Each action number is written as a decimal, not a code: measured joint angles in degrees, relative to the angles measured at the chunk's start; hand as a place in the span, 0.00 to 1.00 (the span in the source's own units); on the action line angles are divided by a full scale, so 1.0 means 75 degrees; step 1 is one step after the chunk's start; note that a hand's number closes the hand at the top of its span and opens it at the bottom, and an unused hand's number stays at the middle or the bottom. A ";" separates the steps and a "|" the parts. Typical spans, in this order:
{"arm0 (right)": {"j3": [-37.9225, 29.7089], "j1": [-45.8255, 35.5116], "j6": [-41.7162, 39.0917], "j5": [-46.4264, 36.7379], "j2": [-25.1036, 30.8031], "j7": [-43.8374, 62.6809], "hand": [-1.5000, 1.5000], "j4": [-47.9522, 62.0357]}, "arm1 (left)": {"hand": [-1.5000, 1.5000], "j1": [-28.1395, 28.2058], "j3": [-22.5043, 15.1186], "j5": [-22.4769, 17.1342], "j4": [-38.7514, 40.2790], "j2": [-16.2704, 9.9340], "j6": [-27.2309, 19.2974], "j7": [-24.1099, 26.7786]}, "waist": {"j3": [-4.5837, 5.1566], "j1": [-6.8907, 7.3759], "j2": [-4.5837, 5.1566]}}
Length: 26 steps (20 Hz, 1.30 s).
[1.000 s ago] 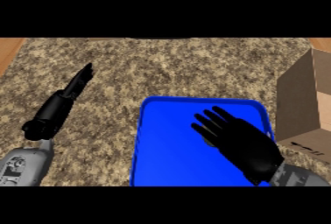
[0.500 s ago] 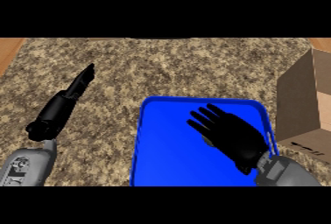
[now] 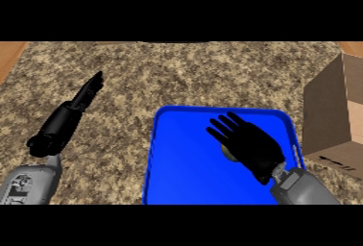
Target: Pick the squash from the tray and place it in the cardboard box
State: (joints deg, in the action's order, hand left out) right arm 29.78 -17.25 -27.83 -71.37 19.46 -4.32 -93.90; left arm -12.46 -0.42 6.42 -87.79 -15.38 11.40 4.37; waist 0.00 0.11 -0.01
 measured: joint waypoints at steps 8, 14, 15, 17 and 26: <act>-0.0348 -0.0201 0.0458 -0.0329 -0.0249 -0.0901 1.00 0.1056 | 0.50 -0.0079 0.0199 0.0085 -0.0055 0.0088 0.0181 -0.0125 | 0.0001 0.0003 0.0002; -0.0424 -0.0414 0.1620 -0.0521 -0.0284 -0.1878 1.00 0.1645 | 0.50 -0.0004 0.0304 0.0083 -0.0048 0.0046 0.0338 -0.0020 | 0.0045 0.0015 -0.0040; -0.0454 -0.0426 0.1774 -0.0556 -0.0296 -0.1981 1.00 0.1669 | 0.50 0.0065 0.0310 0.0054 -0.0237 0.0060 0.0348 -0.0121 | 0.0045 0.0019 -0.0041; -0.0497 -0.0288 0.1946 -0.0568 -0.0282 -0.2182 1.00 0.1522 | 0.50 0.0063 0.0290 0.0095 -0.0301 0.0131 0.0325 -0.0204 | 0.0036 0.0002 -0.0036; -0.0664 0.2937 0.1996 0.0793 0.0970 -0.3318 1.00 -0.1279 | 0.50 0.0215 0.0494 0.0120 -0.0143 0.0084 0.0276 -0.0037 | 0.0027 -0.0255 -0.0079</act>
State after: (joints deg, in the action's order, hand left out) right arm 24.79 4.78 -12.86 -65.43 26.73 -29.21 -103.49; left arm -10.85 3.29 7.32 -88.86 -14.75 13.47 4.09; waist 0.20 -1.80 -0.60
